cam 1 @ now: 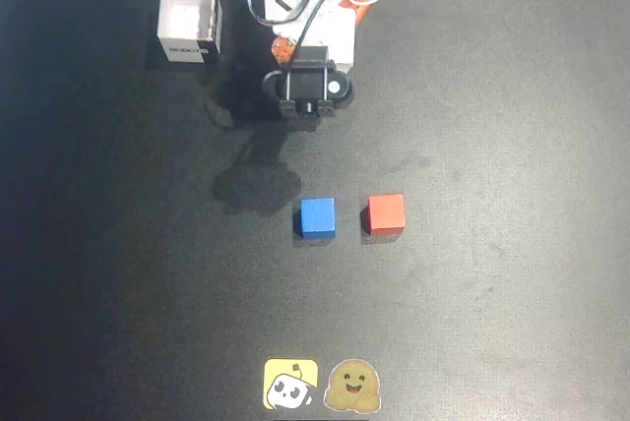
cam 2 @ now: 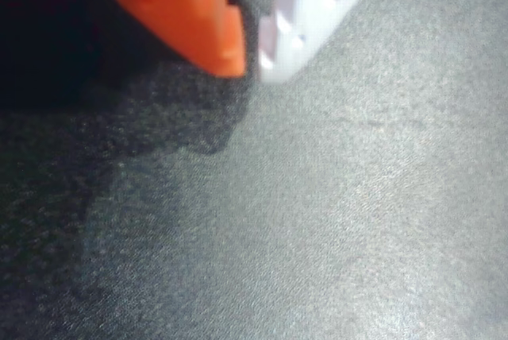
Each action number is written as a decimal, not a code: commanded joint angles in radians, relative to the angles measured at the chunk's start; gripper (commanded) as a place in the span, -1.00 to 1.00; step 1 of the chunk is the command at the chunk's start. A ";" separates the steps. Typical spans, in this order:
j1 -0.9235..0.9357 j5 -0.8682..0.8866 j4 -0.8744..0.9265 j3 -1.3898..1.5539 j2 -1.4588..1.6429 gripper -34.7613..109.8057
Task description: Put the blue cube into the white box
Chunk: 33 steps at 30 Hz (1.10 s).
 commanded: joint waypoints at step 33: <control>0.035 -0.114 -0.118 -0.408 -0.466 -0.52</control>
